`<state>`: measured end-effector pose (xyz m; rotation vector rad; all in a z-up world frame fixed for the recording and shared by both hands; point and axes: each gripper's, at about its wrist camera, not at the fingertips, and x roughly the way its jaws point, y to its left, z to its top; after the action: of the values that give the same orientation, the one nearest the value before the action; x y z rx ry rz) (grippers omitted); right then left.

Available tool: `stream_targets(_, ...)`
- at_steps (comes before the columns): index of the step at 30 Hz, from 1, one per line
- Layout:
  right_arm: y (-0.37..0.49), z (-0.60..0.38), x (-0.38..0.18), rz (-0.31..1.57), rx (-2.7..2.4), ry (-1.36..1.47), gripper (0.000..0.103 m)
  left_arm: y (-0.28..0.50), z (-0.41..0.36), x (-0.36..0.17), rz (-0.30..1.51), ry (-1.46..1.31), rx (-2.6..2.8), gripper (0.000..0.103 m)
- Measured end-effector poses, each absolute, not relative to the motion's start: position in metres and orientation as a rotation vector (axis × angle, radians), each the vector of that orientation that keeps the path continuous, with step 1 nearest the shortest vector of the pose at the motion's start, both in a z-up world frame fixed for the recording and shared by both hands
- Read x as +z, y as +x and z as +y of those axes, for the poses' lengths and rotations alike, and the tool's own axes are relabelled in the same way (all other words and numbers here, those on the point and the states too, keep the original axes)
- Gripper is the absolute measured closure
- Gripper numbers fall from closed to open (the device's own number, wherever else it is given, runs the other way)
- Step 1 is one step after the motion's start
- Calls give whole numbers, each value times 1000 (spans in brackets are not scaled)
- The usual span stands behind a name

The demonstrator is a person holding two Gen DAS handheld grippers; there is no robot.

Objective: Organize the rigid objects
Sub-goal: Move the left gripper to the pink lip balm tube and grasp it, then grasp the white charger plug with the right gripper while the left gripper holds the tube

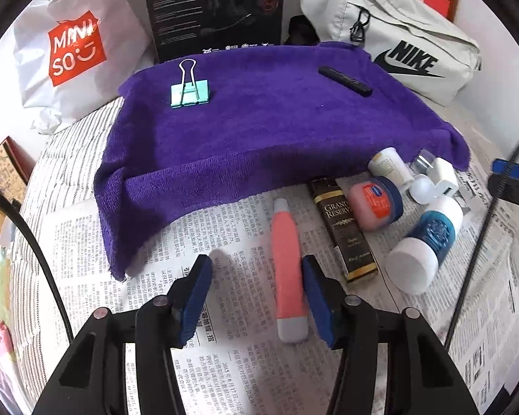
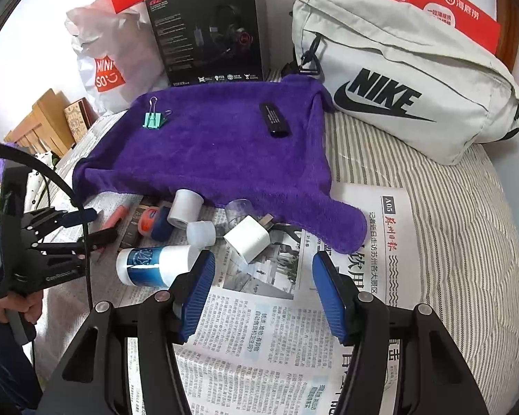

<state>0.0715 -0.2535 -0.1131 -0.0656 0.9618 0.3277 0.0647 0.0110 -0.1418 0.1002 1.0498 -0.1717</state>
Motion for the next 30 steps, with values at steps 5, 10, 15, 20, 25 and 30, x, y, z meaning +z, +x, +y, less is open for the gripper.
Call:
stream_targets(5,80,-254,-123,985,328,-47,45,64,-2,-140,1035,131,-252,86)
stream_targets(10,84,-256,-132,996,353,-39,45,65,-1,-140,1033,109,-243,86)
stream_targets(15,90,-250,-141,1005,379,-13,45,64,-3,-140,1022,110,-235,86)
stream_targets(20,106,-237,-147,1005,386,46,45,63,-1,-140,1015,100,-240,86)
stream_targets(25,116,-230,-152,1008,320,13,45,62,1,-141,1006,84,-243,86)
stream_targets(30,113,-246,-157,1044,271,0,45,61,3,-141,1000,80,-249,86)
